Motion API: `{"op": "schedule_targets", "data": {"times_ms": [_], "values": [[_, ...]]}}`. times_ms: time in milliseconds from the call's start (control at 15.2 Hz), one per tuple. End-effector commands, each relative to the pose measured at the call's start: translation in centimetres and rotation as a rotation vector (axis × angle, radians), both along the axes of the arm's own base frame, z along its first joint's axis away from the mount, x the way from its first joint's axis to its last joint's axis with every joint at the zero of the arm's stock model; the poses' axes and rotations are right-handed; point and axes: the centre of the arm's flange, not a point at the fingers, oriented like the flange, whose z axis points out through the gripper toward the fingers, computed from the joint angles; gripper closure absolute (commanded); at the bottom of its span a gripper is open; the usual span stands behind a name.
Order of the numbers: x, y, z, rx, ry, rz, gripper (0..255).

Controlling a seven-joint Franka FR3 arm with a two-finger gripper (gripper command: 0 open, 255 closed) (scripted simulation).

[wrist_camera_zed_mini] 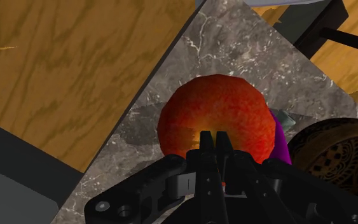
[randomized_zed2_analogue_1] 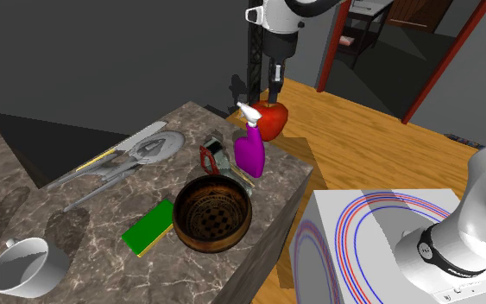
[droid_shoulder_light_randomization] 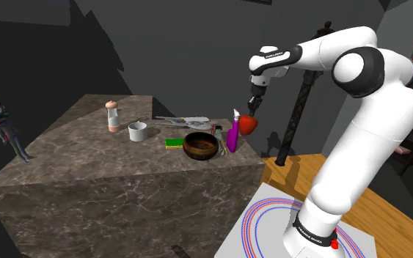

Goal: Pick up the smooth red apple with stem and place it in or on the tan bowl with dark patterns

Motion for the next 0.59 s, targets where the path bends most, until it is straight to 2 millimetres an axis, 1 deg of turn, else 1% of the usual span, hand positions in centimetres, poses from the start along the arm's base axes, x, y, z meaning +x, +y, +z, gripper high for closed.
{"op": "schedule_targets", "data": {"times_ms": [0, 528], "values": [[-0.1, 0.2, 1.1, 0.000, 0.000, 0.000, 255], [-0.1, 0.2, 5.3, 0.000, 0.000, 0.000, 255]]}}
